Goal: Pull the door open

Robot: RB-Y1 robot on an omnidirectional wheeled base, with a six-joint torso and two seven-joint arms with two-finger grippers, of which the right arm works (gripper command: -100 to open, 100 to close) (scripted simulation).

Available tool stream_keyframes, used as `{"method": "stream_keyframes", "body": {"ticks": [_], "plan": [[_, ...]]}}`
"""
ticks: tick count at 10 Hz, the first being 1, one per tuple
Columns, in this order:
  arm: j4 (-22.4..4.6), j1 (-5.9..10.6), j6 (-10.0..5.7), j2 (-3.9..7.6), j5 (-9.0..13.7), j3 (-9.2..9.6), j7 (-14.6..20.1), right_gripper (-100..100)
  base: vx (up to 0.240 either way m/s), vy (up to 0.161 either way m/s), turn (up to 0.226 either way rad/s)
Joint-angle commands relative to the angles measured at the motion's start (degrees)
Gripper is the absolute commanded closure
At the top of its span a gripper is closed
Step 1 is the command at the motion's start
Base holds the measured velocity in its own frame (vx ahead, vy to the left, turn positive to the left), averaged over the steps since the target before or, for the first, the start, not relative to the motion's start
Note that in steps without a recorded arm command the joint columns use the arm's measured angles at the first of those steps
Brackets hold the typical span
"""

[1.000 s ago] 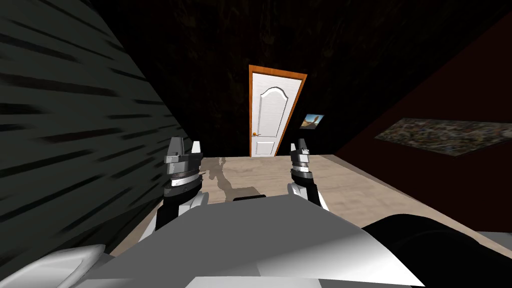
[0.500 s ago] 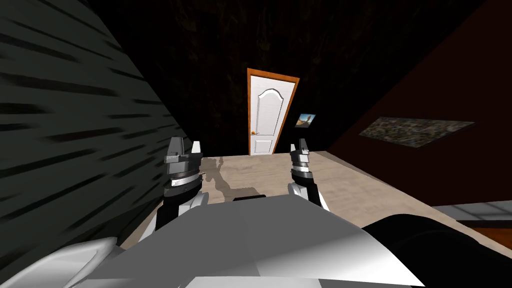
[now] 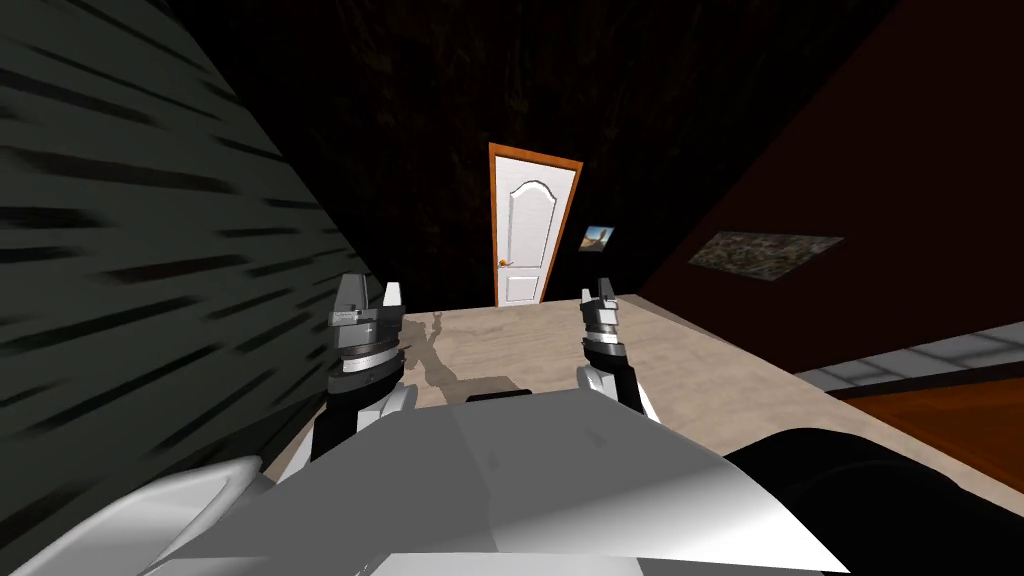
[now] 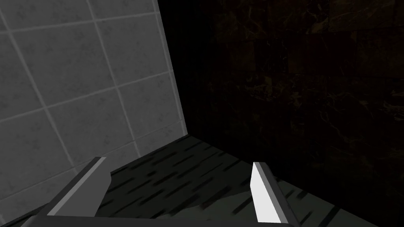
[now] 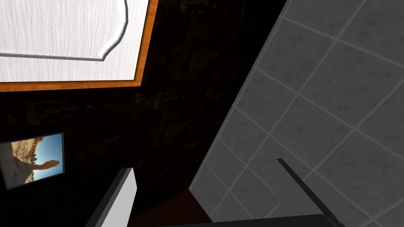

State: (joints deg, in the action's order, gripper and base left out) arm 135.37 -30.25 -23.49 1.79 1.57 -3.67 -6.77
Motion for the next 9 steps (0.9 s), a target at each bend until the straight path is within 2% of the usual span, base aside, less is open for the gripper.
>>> {"method": "stream_keyframes", "body": {"ticks": [1, 6, 9], "plan": [[-0.2, -0.03, 0.21, 0.3, 0.8, -0.38, -0.6, -100, -0.231, 0.08, -0.16], [-1.9, 0.42, 1.55, 1.52, 4.9, -2.26, -3.9, -100, -0.19, 0.119, -0.268], [-2.9, 0.68, 2.33, 2.18, 7.3, -3.35, -5.9, -100, -0.189, 0.078, -0.253]]}}
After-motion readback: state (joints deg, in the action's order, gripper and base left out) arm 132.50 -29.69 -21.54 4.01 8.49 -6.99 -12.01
